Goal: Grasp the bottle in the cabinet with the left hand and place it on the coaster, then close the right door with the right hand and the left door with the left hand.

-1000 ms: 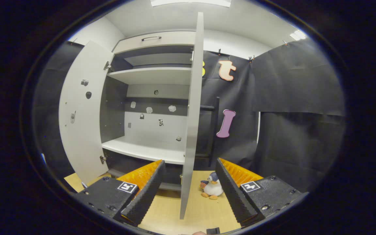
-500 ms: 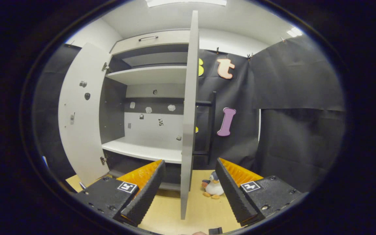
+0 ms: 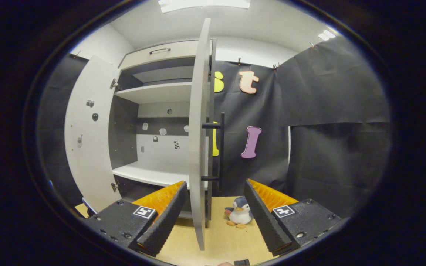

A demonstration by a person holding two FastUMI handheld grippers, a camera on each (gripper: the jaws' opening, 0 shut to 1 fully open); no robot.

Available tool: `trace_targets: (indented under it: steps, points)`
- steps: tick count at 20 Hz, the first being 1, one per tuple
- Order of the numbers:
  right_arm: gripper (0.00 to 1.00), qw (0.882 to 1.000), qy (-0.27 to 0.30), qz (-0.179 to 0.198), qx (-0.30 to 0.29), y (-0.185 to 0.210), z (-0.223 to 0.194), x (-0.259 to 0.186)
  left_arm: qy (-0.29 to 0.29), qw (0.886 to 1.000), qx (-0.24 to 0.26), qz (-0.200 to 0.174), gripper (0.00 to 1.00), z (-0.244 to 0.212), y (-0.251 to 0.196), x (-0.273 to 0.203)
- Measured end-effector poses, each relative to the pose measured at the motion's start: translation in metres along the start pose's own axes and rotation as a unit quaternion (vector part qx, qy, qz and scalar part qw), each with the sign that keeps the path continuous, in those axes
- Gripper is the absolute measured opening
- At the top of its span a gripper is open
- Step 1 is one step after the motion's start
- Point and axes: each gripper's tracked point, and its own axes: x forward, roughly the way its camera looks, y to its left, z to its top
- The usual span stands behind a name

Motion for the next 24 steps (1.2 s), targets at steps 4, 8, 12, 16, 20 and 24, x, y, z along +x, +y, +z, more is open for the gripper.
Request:
trace_targets:
  steps: [4,8,12,16,20,24]
  points:
    - [1.0,1.0,-0.018,-0.009,0.023,-0.02,0.016,0.0,-0.026,1.0,-0.006,-0.005,0.98,0.03,0.0,-0.005]
    - [1.0,0.998,-0.041,-0.015,0.044,-0.038,0.037,0.003,-0.038,0.999,0.002,0.001,0.98,0.049,0.008,-0.007]
    - [0.99,0.997,-0.057,-0.033,0.045,-0.054,0.051,0.015,-0.06,0.998,-0.015,0.009,0.98,0.077,0.017,-0.018]
    - [0.95,0.997,-0.057,-0.021,0.052,-0.047,0.054,0.028,-0.074,0.996,-0.038,0.025,0.98,0.103,0.033,-0.029]
    - [0.98,0.996,-0.063,-0.022,0.052,-0.046,0.06,0.035,-0.091,0.994,-0.043,0.044,0.98,0.122,0.054,-0.044]
    - [0.97,0.996,-0.065,-0.005,0.066,-0.041,0.062,0.036,-0.094,0.992,-0.032,0.083,0.98,0.124,0.089,-0.053]
